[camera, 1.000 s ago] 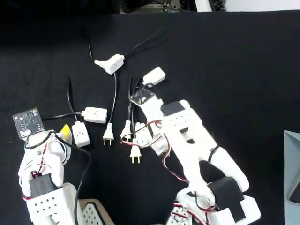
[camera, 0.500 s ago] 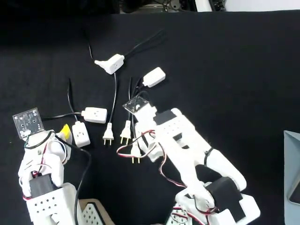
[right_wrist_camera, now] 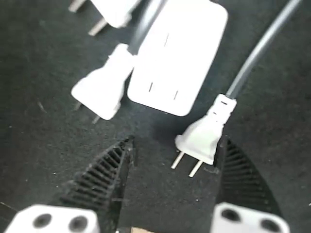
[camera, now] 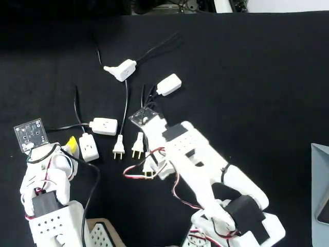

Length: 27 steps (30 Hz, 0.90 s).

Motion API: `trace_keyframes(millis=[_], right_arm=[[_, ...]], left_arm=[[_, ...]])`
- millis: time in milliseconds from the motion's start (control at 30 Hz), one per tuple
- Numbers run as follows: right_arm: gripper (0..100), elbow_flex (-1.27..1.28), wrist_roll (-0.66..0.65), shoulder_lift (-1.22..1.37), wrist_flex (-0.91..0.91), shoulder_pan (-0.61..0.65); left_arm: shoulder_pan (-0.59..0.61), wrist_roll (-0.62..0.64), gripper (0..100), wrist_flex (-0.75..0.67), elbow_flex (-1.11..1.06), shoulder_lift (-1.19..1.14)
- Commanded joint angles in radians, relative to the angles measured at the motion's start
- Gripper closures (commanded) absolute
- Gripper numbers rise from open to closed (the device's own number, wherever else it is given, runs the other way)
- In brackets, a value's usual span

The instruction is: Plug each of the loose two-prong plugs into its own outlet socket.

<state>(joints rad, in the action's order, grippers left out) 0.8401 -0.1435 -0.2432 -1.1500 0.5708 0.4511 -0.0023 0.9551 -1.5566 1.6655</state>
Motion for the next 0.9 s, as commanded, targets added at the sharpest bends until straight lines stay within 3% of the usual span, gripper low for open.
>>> trace_keyframes(millis=[0,467,667,867], right_arm=[[74.0,-0.007,0.02,-0.03,0.015,0.028],[74.5,0.147,-0.051,-0.03,0.141,-0.126],[88.6,0.136,-0.058,-0.038,0.15,-0.126],[91.0,0.093,-0.057,-0.035,0.15,-0.175]], left_arm=[[-0.001,-0.014,75,-0.023,0.005,0.006],[0.002,-0.014,75,-0.023,0.005,0.006],[0.002,-0.014,75,-0.023,0.005,0.006],[0.002,-0.014,75,-0.023,0.005,0.006]])
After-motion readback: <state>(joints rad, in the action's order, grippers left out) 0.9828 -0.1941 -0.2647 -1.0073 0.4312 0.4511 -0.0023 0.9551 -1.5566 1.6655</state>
